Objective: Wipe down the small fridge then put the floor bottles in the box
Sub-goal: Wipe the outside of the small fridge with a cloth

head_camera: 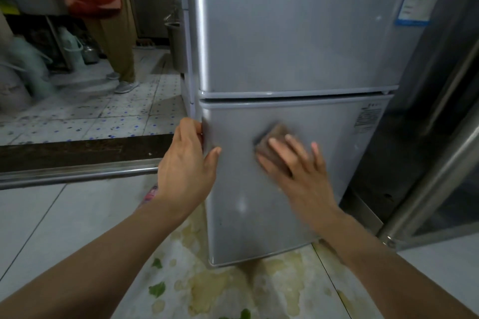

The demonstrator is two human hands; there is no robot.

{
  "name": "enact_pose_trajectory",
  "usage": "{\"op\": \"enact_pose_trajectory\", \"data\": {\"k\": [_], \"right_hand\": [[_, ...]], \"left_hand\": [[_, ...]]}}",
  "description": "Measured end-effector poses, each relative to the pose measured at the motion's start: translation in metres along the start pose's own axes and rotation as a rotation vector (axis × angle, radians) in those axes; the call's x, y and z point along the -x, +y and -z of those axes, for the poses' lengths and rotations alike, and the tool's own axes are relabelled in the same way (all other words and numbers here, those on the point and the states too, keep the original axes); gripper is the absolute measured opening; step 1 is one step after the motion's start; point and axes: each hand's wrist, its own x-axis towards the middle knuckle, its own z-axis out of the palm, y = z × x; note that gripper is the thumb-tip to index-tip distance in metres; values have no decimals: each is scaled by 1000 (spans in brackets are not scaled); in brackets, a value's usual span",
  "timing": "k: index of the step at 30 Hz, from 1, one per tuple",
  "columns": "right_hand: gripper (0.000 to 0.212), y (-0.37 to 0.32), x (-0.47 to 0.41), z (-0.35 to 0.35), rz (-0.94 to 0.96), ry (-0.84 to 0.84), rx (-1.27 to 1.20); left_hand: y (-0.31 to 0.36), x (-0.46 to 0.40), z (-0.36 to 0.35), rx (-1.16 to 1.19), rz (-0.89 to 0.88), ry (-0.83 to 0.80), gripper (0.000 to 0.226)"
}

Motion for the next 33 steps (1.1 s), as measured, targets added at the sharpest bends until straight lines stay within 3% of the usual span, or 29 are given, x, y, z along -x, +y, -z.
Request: {"op": "enact_pose_trajectory", "data": {"k": [4,8,11,14,16,18,22,26,29,33], "right_hand": [[49,29,-49,19,-170,183,-206],[50,11,-36,7,-314,199,-270],[67,-18,9,-8,-312,55,-220],[92,-22,41,-9,-137,-143,-158],[94,-5,36,-7,-70,-140,-109],[81,17,14,-2,-188,-33,-62],[61,47,-30,5,-620,87,-31],[56,7,-5,-2,-793,-3,-36],[62,-10,18,-2,-795,-145,-59],[70,13,0,3,-833,-71,-161]], "left_hand": [[2,-1,1,-8,2,-19,31],[-2,-1,0,0,3,-19,31],[-3,-1,-1,-2,-4,-17,31],[-2,-2,-1,-11,-9,-27,32],[-2,-2,0,-19,5,-32,31],[-1,-3,0,-13,16,-36,31],[0,-2,0,-5,15,-40,30],[0,1,0,19,11,-33,30],[0,1,-1,27,7,-28,30],[-1,1,-2,28,1,-23,30]]}}
